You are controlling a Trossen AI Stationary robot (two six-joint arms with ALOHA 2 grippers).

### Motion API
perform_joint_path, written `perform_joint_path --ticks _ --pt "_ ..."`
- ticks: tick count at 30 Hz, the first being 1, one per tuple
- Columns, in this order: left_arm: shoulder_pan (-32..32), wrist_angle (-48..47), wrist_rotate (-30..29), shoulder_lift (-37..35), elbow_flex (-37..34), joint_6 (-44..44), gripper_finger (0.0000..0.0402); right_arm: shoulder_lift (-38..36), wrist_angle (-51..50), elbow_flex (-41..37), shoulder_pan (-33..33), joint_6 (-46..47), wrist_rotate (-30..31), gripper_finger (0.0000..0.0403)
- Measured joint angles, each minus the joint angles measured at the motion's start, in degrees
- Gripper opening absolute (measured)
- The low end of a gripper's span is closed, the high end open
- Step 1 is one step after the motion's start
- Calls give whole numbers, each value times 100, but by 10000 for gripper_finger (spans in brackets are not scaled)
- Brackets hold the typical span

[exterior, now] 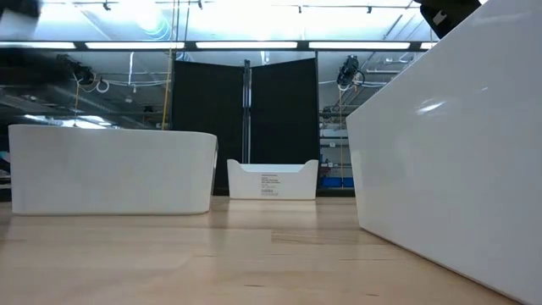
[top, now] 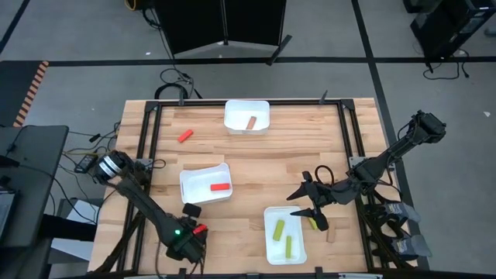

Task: Sort blocks
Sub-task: Put the left light brown block into the top white bin

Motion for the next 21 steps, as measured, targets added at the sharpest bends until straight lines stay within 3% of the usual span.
perform_joint_path --ticks 5,10,14,16,21 --pt "115 -76 -651 -811 427 103 100 -1 12 0 0 -141 2 248" --pt "619 50 -2750 -1806 952 667 100 -24 164 0 0 -658 365 248" --pt "1729 889 -3909 -2485 1046 1577 100 -137 395 0 -7 -1291 956 248" --pt "2503 1412 -3809 -2646 1046 2051 100 -223 463 0 -24 -1556 1222 248" --pt "4676 2499 -1818 -2501 1041 2798 100 -495 428 0 -162 -1869 1514 248"
